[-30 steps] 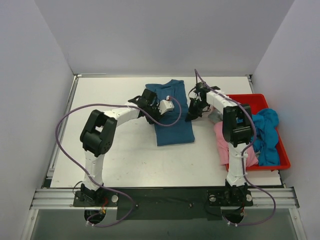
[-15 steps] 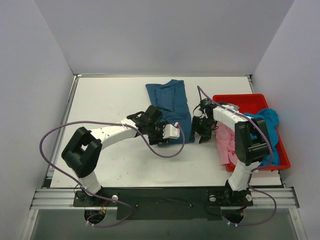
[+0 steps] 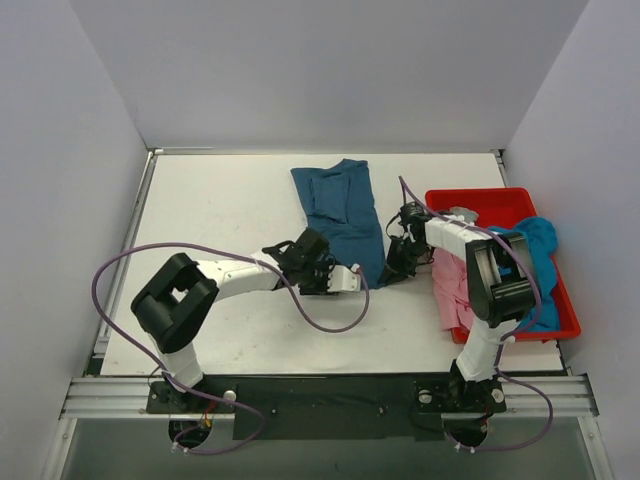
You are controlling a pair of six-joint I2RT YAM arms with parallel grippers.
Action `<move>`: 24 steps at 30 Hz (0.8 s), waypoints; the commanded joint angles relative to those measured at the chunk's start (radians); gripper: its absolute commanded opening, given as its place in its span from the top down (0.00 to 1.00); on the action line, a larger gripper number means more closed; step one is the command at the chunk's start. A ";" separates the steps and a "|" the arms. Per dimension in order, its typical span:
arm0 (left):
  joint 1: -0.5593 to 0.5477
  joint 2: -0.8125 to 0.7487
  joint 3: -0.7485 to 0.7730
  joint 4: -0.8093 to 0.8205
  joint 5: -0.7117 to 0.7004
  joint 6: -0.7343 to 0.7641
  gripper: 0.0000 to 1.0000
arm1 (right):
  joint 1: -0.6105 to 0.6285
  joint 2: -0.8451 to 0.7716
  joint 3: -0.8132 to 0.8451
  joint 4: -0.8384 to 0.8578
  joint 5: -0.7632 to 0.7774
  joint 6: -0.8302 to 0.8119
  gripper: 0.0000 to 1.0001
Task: Fold and stack the t-shirts
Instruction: Grab one side of the 2/3 rectangular tshirt with both arms
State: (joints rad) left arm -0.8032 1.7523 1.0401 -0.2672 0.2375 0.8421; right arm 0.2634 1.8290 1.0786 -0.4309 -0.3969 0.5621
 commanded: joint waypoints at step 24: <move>-0.083 -0.559 0.086 -0.978 0.324 -0.067 1.00 | 0.514 -0.801 -0.191 -0.534 -0.034 0.179 1.00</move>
State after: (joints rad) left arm -0.8867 1.3014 1.0908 -0.9119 0.4252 0.7883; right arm 0.6044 1.1355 0.8673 -0.7528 -0.4557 0.6094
